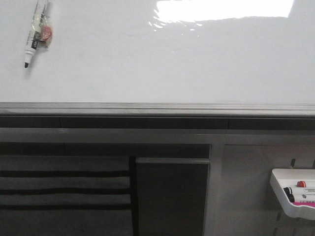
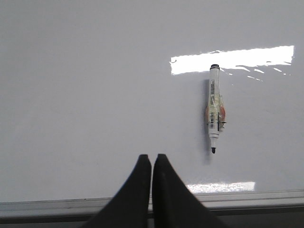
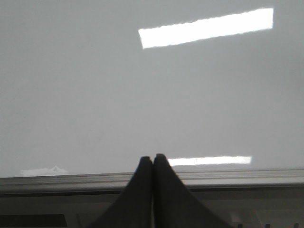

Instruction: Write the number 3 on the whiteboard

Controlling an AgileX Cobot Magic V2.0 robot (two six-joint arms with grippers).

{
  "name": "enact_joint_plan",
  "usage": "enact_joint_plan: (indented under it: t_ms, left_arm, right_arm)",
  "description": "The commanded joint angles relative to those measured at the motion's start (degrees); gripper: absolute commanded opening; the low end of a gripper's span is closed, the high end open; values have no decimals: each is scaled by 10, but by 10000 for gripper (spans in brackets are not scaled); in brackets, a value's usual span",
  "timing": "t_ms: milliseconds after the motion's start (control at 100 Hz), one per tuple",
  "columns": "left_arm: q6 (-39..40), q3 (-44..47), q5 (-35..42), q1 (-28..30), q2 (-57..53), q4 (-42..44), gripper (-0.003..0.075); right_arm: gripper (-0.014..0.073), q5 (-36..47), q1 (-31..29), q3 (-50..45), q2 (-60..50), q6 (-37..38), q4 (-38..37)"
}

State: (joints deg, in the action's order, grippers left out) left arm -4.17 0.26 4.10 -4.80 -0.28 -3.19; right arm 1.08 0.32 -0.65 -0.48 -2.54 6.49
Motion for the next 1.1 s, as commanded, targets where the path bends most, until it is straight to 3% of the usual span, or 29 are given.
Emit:
enact_joint_plan:
  t_ms: [0, 980, 1090]
  left_arm:
    - [5, 4, 44, 0, -15, 0, -20]
    - [5, 4, 44, 0, -15, 0, -20]
    - [5, 4, 44, 0, -15, 0, -20]
  right_arm:
    - [-69, 43, -2, -14, -10, -2, 1]
    - [-69, 43, -2, -14, -10, -2, 1]
    - [-69, 6, -2, -14, -10, -7, 1]
